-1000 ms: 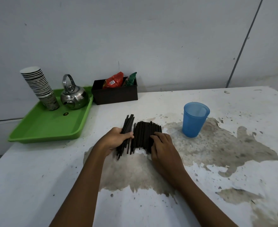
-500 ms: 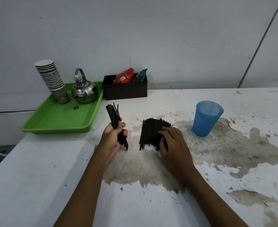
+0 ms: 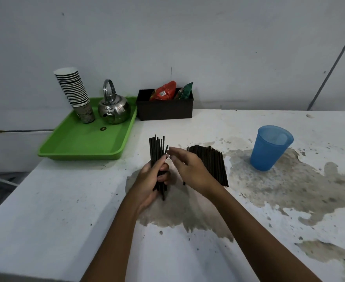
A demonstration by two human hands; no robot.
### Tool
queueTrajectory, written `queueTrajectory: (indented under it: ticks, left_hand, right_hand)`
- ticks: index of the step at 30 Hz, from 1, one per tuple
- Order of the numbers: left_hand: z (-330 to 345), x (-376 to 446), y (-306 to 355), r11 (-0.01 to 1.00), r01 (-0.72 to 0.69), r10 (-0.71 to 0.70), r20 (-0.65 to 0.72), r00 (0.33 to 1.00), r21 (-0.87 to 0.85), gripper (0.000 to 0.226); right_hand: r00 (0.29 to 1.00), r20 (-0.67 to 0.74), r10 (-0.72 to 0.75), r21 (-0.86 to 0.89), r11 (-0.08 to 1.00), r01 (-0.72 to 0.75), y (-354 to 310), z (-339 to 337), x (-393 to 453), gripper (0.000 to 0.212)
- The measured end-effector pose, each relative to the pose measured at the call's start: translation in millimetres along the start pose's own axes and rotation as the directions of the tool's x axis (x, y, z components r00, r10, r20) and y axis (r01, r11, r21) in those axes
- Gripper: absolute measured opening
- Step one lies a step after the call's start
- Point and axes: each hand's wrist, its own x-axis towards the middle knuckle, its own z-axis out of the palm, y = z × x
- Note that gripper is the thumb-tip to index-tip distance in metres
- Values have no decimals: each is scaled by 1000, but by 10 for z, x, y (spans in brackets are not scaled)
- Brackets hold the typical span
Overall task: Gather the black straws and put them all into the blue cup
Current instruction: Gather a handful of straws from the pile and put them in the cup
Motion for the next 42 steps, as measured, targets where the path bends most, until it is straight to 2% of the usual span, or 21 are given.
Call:
queueTrajectory:
  ticks: [5,7,9,11,13,16,18,24,27,29,31,34,37,39,42]
  left_hand:
    - [11,-10,10,997,-19,20,-15,1000,69,9]
    - [11,-1,22,999,5,-4,-34,999,39,3]
    - [13,9,55,999,-13,17,-97,995,42,15]
    - [39,-9,133,980,-161,180,-173,968,117,14]
    - [83,-25,215,922,-324,368,-221,903,211,10]
    - [101,-47,186,822,-405,505,-181,844,401,13]
    - [95,-62,102,787,-389,502,-130,855,480,17]
    - [16,-7,-4,786,-278,385,-86,919,553,23]
    - [-17,14,-44,747,-250,356,-53,933,617,28]
    - [-28,37,-80,688,-251,369,-31,929,681,41]
    - [-48,57,-93,633,-235,373,-24,928,738,40]
    - [-69,40,-79,673,-217,328,-22,944,707,21]
    - [-50,9,-53,708,-263,337,15,941,655,14]
    - [-30,-2,-45,701,-257,340,5,940,665,9]
    - [-8,-15,-38,693,-265,355,2,935,670,16]
  right_hand:
    - [994,68,88,198,975,-100,-148,47,132,57]
    - [993,75,89,196,975,-103,-174,50,161,58]
    - [995,60,82,184,979,-92,-182,35,169,54]
    - [998,24,59,169,984,-62,-179,-6,160,51]
    - [1000,-8,20,193,981,-18,-204,-56,145,50]
    - [998,-33,-52,230,971,59,-252,-82,86,50]
    - [995,-32,-92,202,975,97,-261,-78,34,51]
    - [985,33,-167,97,982,163,-339,-33,-57,50]
    - [952,87,-292,-160,940,303,-382,-5,-86,53]
    - [919,174,-355,-346,851,394,-390,12,-82,55]
    - [900,222,-375,-442,784,436,-391,23,-70,56]
    - [905,198,-376,-447,787,425,-396,2,-79,56]
    - [923,152,-353,-378,842,385,-410,-33,-92,56]
    - [920,180,-349,-399,828,393,-396,-30,-93,56]
    - [916,228,-331,-382,835,396,-344,5,-100,59]
